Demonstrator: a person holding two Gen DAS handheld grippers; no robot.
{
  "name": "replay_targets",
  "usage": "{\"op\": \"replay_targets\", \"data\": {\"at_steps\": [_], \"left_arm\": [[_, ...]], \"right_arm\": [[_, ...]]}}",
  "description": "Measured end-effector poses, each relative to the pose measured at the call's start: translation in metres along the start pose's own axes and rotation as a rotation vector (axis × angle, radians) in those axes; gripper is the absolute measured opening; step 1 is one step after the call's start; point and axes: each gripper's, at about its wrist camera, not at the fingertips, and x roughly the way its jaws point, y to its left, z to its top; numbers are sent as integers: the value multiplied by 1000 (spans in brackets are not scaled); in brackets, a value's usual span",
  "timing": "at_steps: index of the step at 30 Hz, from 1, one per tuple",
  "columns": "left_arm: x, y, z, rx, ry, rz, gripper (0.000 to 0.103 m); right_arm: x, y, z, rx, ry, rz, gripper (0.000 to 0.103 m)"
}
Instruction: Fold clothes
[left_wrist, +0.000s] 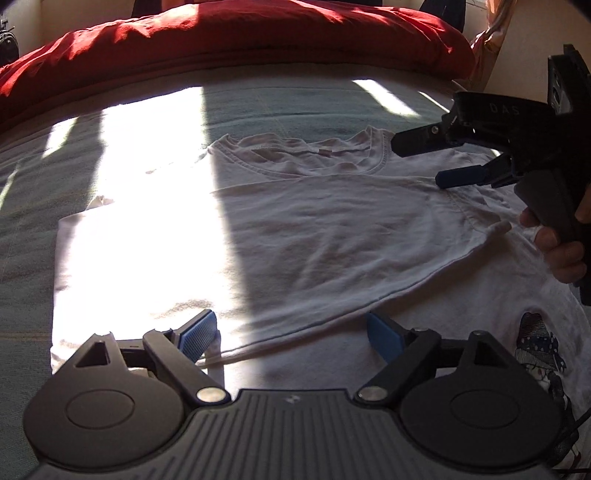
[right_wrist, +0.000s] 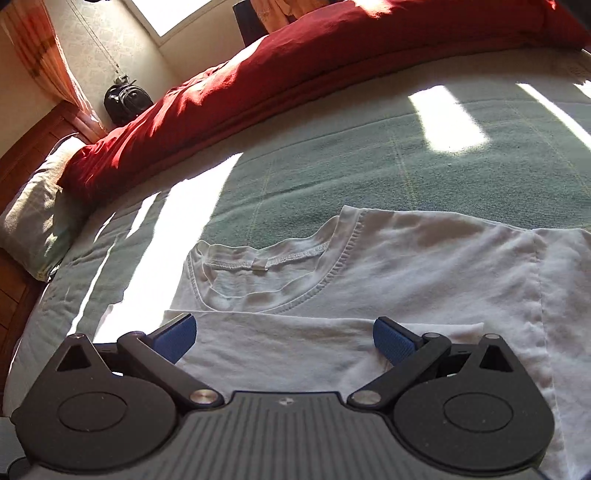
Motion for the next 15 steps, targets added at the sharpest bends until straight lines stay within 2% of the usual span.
{"op": "replay_targets", "data": {"at_steps": [3, 7, 10, 13, 15], "left_arm": [[-16, -5, 0, 21, -4, -2, 88], [-49, -10, 2, 42, -21, 19, 88], [-80, -10, 5, 49, -27, 59, 88], [-110, -10, 1, 63, -28, 100, 88], [-126, -13, -5, 72, -31, 116, 88]], "right_arm": [[-27, 9, -8, -39, 17, 12, 103], [-60, 17, -33, -84, 68, -15, 103], [-78, 24, -56, -151, 103, -97, 103], [-86, 33, -91, -283, 124, -215, 103], [-87, 37, -115, -344, 144, -252, 103]]}}
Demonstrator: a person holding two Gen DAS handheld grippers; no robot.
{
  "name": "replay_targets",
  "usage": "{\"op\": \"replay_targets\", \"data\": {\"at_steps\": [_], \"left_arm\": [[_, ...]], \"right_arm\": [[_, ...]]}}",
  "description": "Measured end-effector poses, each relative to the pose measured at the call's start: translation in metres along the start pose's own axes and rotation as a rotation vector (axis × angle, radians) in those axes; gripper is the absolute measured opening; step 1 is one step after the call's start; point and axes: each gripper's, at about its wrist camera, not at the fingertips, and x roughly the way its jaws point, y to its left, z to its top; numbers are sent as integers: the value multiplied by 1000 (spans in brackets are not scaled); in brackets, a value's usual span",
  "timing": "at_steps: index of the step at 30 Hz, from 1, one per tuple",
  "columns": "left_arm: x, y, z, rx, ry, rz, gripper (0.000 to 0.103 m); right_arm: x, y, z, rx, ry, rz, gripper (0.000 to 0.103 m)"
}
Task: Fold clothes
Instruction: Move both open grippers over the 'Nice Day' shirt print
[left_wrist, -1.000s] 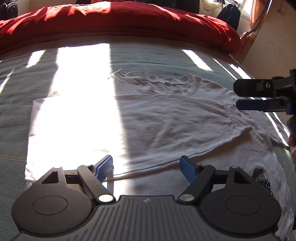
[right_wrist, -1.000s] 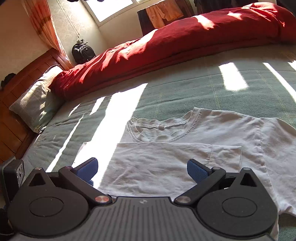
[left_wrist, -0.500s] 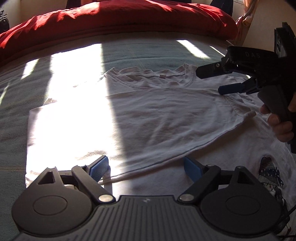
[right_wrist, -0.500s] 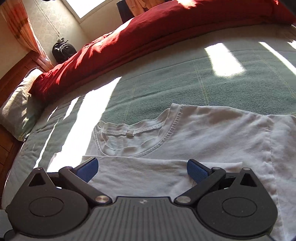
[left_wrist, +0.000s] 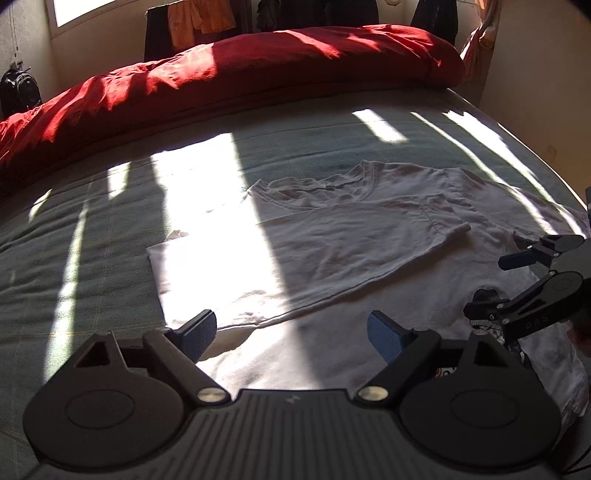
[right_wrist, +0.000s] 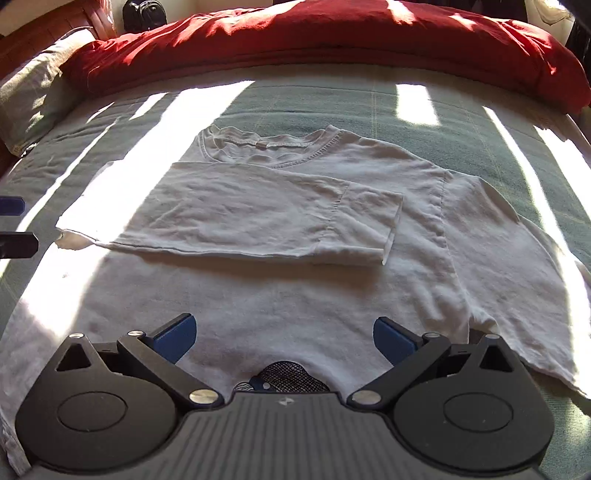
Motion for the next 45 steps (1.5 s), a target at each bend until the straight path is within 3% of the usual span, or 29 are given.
{"op": "replay_targets", "data": {"at_steps": [5, 8, 16, 23, 29, 33, 39, 45], "left_arm": [[-14, -13, -24, -9, 17, -5, 88], [-8, -27, -42, -15, 39, -19, 88], [24, -65, -80, 11, 119, -42, 88], [47, -67, -100, -51, 171, -61, 91], [45, -61, -103, -97, 185, -41, 94], [47, -57, -108, -127, 195, -19, 101], [45, -54, -117, -132, 162, -27, 102], [45, -52, -120, -125, 131, -40, 102]], "right_arm": [[5, 27, -45, -113, 16, -71, 103], [1, 28, -61, -117, -21, -89, 103], [-17, 9, -80, -94, -8, -41, 103], [-39, -15, -91, 50, 13, -35, 103], [-40, -6, -85, 214, -29, 66, 103], [-40, 5, -99, 203, -40, 38, 103], [-60, -10, -128, 225, -51, 32, 103], [-82, -42, -146, 352, -76, 42, 103]]}}
